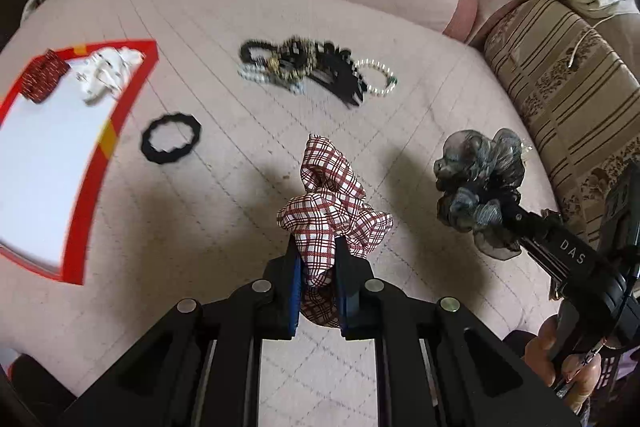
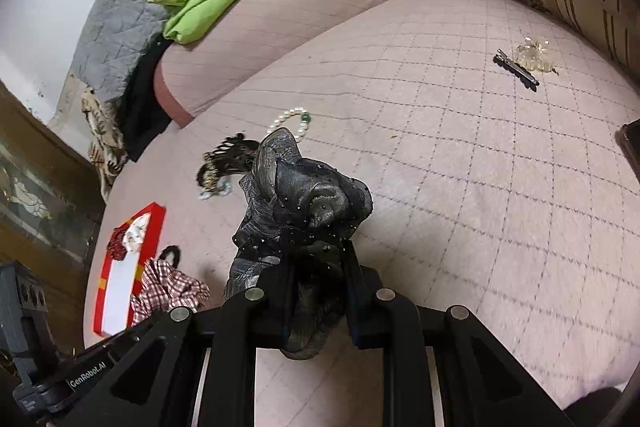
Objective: Organize jewelry
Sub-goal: 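Carry both scrunchies to the tray and release them inside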
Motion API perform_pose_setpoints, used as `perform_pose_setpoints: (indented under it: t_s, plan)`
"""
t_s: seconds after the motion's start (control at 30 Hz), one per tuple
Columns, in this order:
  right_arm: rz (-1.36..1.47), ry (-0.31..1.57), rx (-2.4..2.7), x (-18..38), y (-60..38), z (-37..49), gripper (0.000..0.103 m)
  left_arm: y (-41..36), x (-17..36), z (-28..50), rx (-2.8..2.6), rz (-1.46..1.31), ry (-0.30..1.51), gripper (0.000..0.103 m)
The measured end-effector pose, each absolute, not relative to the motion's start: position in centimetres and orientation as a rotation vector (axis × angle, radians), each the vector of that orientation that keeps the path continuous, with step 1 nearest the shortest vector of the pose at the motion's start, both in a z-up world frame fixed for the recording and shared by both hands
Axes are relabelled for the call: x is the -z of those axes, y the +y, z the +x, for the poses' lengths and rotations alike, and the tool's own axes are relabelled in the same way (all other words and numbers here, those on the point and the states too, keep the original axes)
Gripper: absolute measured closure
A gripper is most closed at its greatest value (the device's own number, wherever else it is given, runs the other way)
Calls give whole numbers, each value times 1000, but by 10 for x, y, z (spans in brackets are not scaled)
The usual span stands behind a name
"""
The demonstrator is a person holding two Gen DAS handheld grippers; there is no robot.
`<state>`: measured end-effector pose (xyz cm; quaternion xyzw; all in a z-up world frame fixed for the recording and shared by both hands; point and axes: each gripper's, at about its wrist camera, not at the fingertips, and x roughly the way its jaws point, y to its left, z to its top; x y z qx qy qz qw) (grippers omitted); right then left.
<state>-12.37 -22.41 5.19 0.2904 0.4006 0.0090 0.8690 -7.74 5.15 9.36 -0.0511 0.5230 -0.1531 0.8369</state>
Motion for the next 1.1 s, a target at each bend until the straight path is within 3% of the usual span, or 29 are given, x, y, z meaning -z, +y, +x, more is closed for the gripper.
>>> perform_pose_setpoints:
  t_s: [0.6, 1.1]
  plan:
    - [503, 822, -184, -107, -152, -138, 80, 157, -138, -94, 130, -157, 990, 90]
    - [271, 965, -466, -116, 36, -77, 80, 329, -123, -55, -130, -240, 1043, 90]
